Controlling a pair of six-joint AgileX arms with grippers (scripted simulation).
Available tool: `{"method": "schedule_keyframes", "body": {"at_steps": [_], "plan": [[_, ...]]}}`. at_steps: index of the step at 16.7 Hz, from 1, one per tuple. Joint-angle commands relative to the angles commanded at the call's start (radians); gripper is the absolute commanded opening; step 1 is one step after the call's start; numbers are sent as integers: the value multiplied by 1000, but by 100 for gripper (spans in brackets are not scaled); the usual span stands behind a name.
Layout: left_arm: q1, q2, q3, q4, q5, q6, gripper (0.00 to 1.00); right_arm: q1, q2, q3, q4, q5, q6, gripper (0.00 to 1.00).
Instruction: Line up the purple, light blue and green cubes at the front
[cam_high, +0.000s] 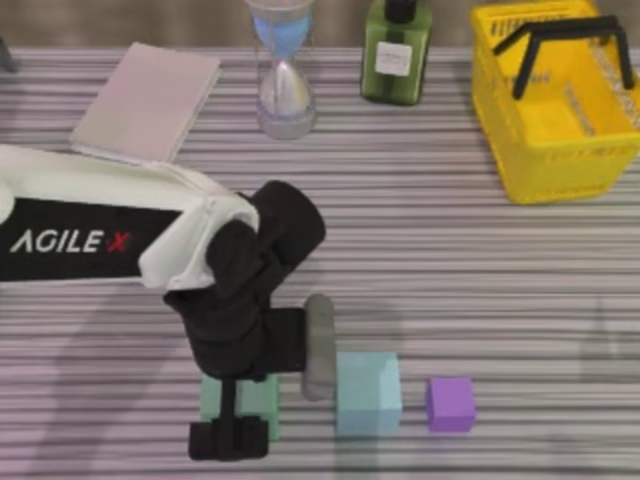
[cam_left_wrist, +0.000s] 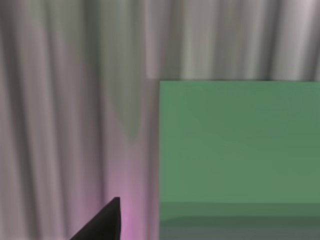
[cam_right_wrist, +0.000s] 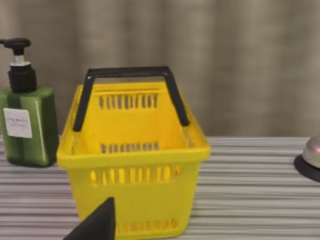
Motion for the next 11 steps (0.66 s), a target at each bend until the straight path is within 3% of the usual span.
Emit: {"method": "schedule_keyframes", "body": {"at_steps": [11], "plan": [[19, -117, 160, -277, 0, -3, 100, 0, 0, 0, 0, 0, 0, 100]]}}
